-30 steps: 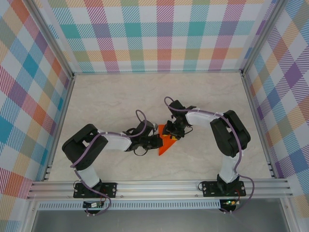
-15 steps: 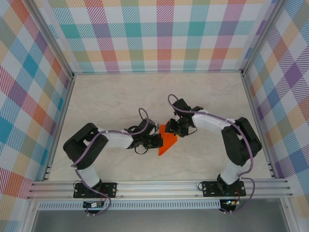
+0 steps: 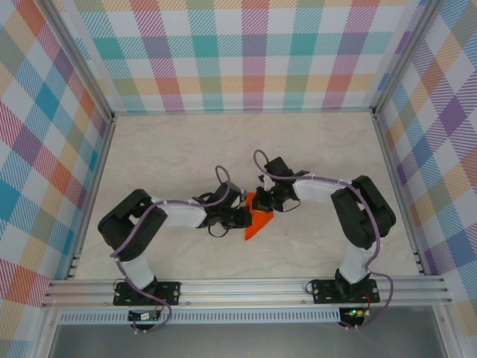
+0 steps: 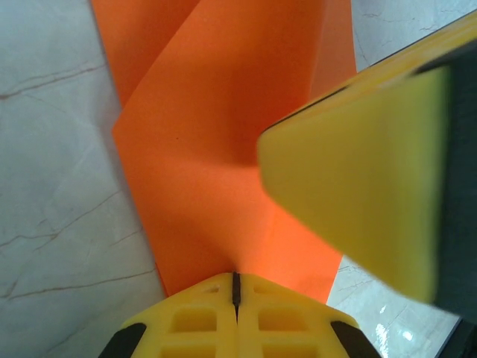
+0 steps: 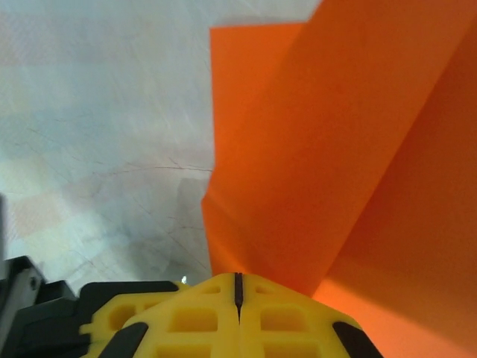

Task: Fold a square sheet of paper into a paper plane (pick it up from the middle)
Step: Fourth fold the wing at the center of the table.

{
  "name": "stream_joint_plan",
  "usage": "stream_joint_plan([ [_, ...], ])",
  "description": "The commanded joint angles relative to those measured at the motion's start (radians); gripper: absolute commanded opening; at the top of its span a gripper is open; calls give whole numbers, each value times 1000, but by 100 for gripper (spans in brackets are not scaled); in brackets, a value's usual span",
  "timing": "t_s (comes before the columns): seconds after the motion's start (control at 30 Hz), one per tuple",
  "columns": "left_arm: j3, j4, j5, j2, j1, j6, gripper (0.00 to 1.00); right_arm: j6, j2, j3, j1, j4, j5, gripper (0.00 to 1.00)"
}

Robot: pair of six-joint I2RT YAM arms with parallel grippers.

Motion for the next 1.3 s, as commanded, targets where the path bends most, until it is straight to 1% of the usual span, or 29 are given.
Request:
stream_joint_plan([
  [0.0,-7,-113,-13,36,-1,16,0,-38,28,-16,-7,50,-39,0],
  [0.13,-5,-131,-13,39,-1,17,0,-52,53,-33,-32,63,-17,0],
  [0.3,-7,-157,4,50,-4,20,0,-85,70,-41,-97,83,-9,0],
  [0.53,-9,-169,17,64,-12,24,0,-115,117,14,-204,88,1,0],
  [0.63,-3,-174,13,65,-11,27,0,-112,91,26,-239,86,2,0],
  [0.73,7,-185,9,69,-11,30,0,-115,18,4,-242,109,-21,1],
  [0.87,19,-195,-1,70,-11,35,0,-101,-31,-53,-235,163,-108,1],
  [1.1,35,-216,-13,77,-12,41,0,-121,-10,-114,-169,242,-224,2],
  [1.27,44,-237,-17,84,-11,43,0,-157,60,-49,-155,195,-220,2],
])
